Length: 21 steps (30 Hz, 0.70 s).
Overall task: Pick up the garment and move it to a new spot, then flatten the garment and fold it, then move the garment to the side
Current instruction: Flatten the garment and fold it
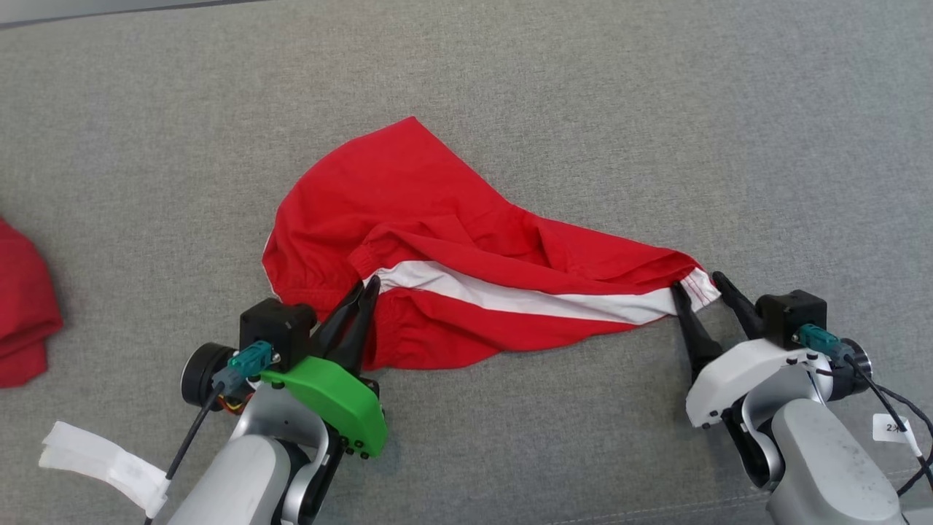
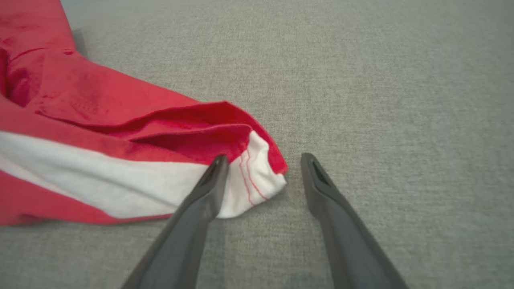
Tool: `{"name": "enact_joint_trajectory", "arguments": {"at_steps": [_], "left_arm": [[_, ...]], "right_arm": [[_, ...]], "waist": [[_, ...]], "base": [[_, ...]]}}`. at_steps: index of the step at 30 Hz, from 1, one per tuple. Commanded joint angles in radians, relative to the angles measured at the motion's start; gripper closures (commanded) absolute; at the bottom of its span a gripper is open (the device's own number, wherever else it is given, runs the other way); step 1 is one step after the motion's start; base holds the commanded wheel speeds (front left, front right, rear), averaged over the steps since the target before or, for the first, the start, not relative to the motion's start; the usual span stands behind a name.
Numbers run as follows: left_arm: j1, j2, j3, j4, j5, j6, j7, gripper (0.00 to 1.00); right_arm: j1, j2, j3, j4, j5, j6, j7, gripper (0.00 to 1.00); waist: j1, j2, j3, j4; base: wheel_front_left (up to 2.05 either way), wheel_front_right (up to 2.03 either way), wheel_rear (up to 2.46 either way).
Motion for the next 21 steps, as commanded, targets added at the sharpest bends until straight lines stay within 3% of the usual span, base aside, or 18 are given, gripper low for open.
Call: {"name": "enact_joint_trajectory", "arguments": {"at_steps": [1,2,10,21], "left_arm": [[-0.016,0.001,-0.001,0.000,0.006,0.006,-0.006,1.00],[-0.017,0.000,-0.002,0.001,0.006,0.006,-0.007,1.00],[-0.041,0.030,0.011,-0.059,0.044,0.019,-0.045,1.00],[-0.136,0.118,0.054,-0.275,0.132,0.051,-0.029,1.00]], "right_arm": [[-0.018,-0.008,0.004,0.007,0.009,-0.001,0.000,0.91],[-0.021,-0.008,0.008,0.012,0.014,-0.001,-0.005,1.00],[-0.040,-0.030,0.002,-0.075,0.040,-0.001,-0.050,1.00],[-0.079,-0.022,-0.109,-0.383,0.021,-0.001,-0.016,1.00]], "waist": [[0.0000,0.0000,0.004,0.004],[0.0000,0.0000,0.006,0.004],[0.0000,0.0000,-0.008,0.000],[0.0000,0.0000,-0.081,-0.002]], "base": [[0.00,0.00,0.00],[0.00,0.00,0.00],[0.00,0.00,0.00],[0.00,0.00,0.00]]}}
